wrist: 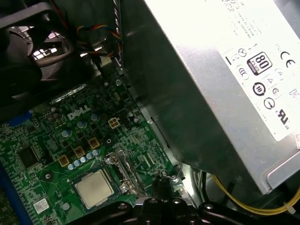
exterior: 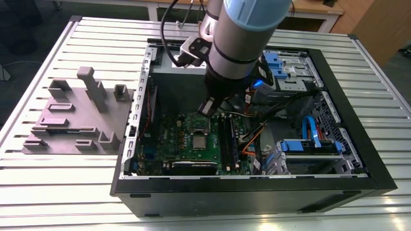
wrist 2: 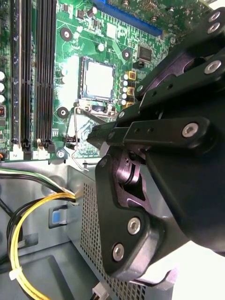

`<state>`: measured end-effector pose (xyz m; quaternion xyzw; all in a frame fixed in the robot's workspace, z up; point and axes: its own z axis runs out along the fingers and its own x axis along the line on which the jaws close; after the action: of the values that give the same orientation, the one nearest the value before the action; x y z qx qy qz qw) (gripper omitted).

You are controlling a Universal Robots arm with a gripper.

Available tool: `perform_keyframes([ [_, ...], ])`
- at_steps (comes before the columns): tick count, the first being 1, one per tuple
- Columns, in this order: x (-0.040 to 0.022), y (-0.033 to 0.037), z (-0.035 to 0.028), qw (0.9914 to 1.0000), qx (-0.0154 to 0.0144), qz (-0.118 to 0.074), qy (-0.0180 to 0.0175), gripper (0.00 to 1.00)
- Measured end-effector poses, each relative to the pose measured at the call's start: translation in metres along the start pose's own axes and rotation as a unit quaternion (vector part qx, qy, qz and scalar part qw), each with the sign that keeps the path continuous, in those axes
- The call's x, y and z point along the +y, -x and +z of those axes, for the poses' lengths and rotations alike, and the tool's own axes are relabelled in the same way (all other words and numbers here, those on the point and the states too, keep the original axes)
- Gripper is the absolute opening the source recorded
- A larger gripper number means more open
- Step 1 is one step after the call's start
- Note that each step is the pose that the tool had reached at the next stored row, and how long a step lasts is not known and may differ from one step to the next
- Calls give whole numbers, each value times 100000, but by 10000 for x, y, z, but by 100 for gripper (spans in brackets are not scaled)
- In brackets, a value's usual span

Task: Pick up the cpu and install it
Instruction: 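Close the cpu cover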

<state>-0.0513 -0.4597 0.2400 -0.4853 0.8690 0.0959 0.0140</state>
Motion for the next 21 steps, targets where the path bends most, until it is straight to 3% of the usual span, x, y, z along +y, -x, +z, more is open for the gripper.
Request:
perform_keyframes([
  [21, -99, -186, -37, 99998, 254, -564, -37, 11],
])
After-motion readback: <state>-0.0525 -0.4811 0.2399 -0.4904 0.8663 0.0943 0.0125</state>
